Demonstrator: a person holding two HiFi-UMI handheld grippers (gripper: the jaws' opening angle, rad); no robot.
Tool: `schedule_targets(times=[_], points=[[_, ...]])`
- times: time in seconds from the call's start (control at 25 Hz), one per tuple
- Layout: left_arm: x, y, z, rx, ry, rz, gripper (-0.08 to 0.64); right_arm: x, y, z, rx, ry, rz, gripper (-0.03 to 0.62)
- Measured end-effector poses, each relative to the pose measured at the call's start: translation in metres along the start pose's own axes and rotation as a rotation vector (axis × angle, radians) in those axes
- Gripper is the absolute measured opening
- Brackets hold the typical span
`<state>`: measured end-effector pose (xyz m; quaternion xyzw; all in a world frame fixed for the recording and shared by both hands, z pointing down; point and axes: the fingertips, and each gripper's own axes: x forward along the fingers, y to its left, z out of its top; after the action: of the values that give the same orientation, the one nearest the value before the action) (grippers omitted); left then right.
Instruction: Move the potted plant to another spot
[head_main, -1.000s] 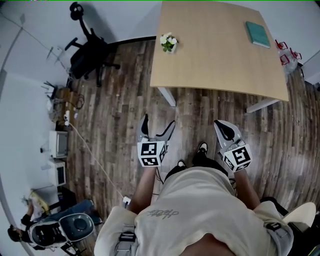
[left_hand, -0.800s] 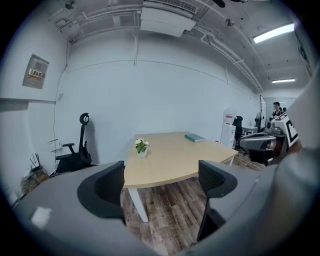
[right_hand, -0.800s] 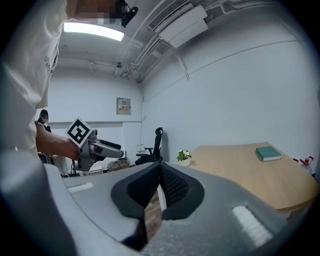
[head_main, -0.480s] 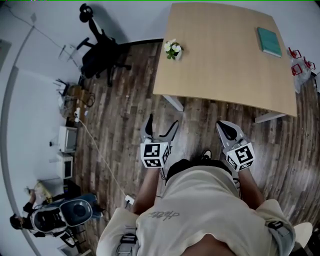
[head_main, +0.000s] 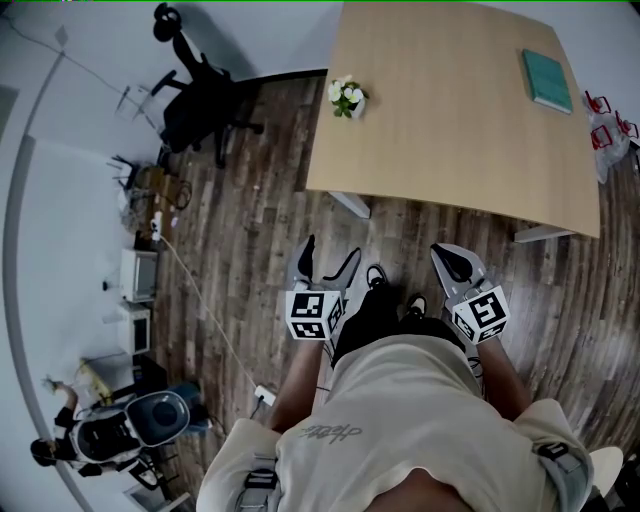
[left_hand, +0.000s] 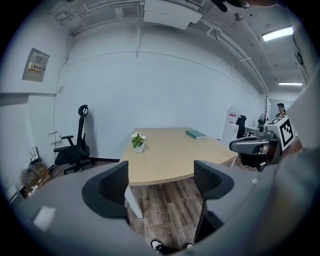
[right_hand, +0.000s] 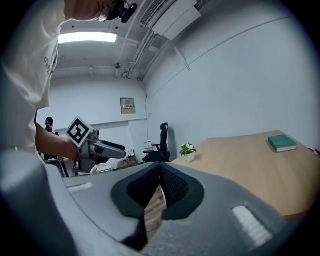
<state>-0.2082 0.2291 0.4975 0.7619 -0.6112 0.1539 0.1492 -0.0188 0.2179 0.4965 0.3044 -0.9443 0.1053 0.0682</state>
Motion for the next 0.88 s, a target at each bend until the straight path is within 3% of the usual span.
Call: schedule_targets(times=[0.2, 0.72, 0.88], points=[[0.026, 0.006, 0.005, -0.006, -0.001, -0.026, 0.442, 0.007, -0.014, -0.004, 0.019, 0.03, -0.047, 0.003], [0.089, 0.08, 0.053, -0.018, -0.056, -0.069, 0.443, 0.092, -0.04, 0.053, -0.033, 0.007, -0.1, 0.003], [0.107, 0.098, 0.063, 0.022, -0.061, -0.083, 0.443, 0.116, -0.045, 0.061, -0.039, 0.016, -0.117, 0.003]])
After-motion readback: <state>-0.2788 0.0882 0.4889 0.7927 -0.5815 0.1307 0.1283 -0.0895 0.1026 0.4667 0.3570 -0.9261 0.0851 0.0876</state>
